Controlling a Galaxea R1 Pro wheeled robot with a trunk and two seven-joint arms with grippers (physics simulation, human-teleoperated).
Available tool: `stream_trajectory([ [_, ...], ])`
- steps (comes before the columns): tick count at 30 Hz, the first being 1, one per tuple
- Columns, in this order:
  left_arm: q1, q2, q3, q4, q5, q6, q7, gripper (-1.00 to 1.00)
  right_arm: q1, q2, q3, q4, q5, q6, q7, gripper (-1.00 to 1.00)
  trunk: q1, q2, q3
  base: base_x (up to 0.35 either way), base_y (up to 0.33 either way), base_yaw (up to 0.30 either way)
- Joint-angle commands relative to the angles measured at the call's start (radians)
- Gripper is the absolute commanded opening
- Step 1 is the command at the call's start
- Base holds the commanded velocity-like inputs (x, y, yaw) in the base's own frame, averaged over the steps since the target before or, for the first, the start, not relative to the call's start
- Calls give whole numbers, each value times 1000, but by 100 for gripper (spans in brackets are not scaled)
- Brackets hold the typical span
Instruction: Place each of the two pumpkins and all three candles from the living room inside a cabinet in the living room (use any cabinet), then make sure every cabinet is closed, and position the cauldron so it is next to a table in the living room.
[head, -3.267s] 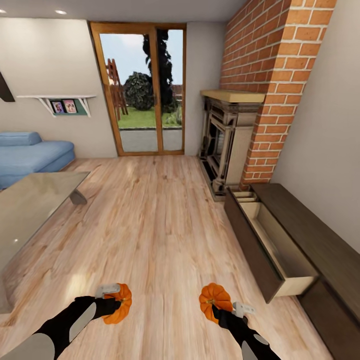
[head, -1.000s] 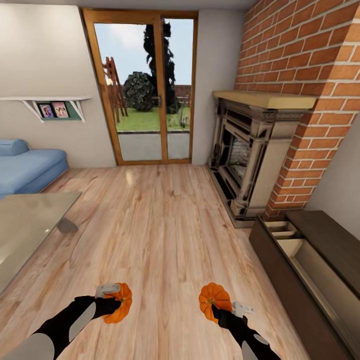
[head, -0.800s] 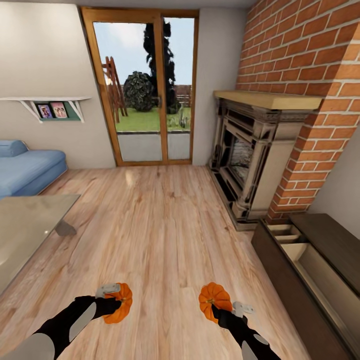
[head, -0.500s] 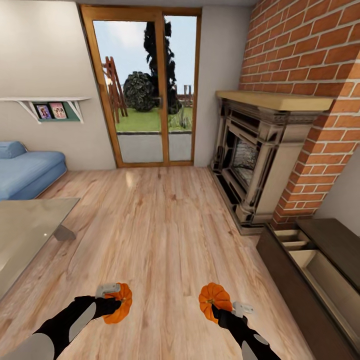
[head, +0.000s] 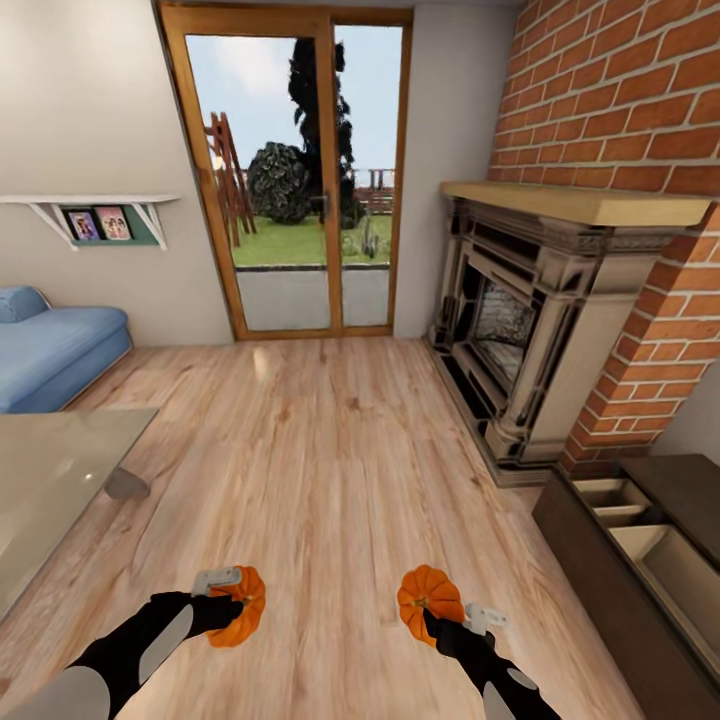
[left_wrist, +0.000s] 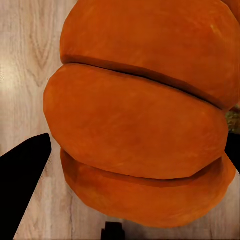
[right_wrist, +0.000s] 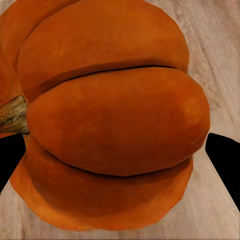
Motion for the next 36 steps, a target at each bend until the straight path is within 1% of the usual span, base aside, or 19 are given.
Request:
stream_trajectory([
  [1,-1,1,-8,-3,9,3,11,-100,-1,0,4,0,-11,-5,1,-100,1,-1,-1,287,37,0],
  [24,-1,1,-9,-3,8,3,10,-100,-1,0,4,0,-12,-5,1,-100,1,-1,-1,290,3,-4],
  [28,-1,2,-9,-3,8,3,10,-100,-1,0,3,0,-12,-5,1,-100,1,-1,-1,291,0,-169],
  [36,-1,2,-9,-3,8,3,10,-100,-1,0,2,2,-14,-6,1,-100,1,-1,-1,282,23,-263],
])
